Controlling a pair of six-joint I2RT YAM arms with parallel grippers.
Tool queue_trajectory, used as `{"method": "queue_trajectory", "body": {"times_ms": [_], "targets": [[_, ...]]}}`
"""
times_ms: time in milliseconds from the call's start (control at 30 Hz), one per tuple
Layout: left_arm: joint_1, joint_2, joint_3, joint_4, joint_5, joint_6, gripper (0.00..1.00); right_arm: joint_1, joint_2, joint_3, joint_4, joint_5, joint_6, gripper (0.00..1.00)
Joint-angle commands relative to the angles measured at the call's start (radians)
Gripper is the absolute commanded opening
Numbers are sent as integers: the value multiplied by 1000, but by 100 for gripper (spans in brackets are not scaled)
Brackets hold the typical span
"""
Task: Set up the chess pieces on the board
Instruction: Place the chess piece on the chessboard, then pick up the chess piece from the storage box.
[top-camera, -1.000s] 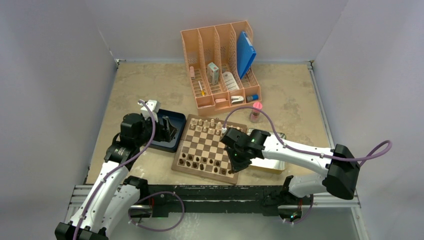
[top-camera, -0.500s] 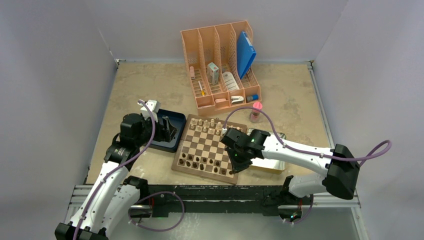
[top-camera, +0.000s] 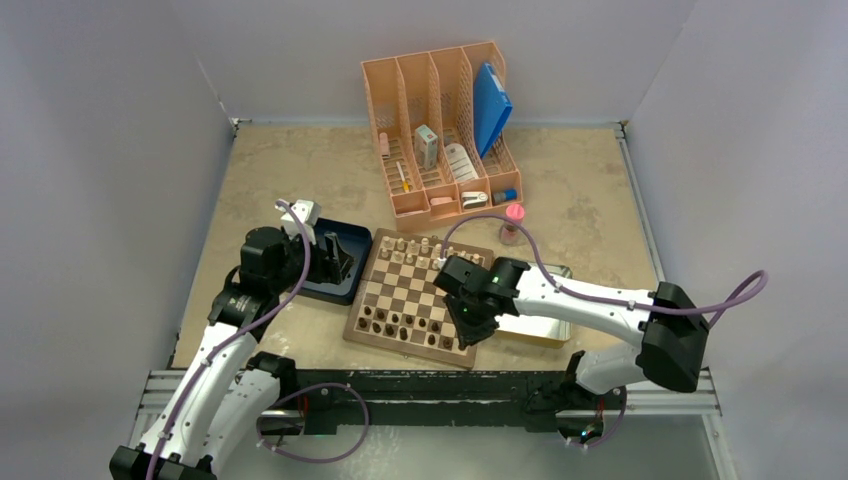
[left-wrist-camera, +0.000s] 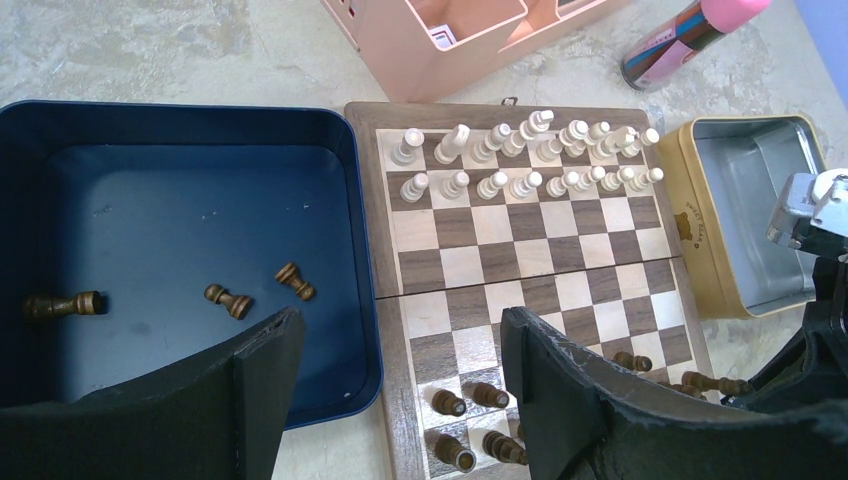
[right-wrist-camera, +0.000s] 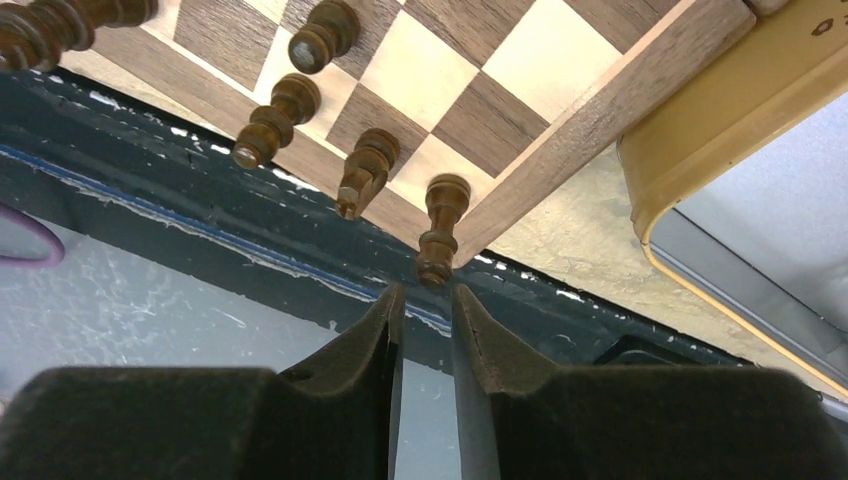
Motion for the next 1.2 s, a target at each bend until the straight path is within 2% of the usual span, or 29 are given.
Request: {"method": "queue_trajectory", "body": {"times_ms": [0,200,300,433,600,733,833,933,1067,1167], "targets": [[-5,-12,33,28,7,4,71,5,5,51,-26,9,-5,27],[-5,-10,31,30,3,4,71,6,2,89,-50,38,3,28],[-5,2,35,27,-7,-2,71,6,-10,136,-75,78,7,33],[-5,55,60,-6,-83,-45,71,6,-35,191,-68,114,9,37],[-5,185,117,-56,-218,-118,65,6,-81,241,35,198,0,39],[-3,324,184,-99,-267,-149,57,6,-121,247,159,263,-41,39],[-3,425,227,-112,-337,-226,49,6,-162,227,280,270,-67,38],[-3,518,260,-140,-375,-369,40,5,-209,177,407,243,-92,37],[-3,630,291,-219,-403,-590,42,6,-242,128,474,220,-110,36],[-3,675,288,-236,-421,-695,43,7,-245,120,466,216,-135,36]]}}
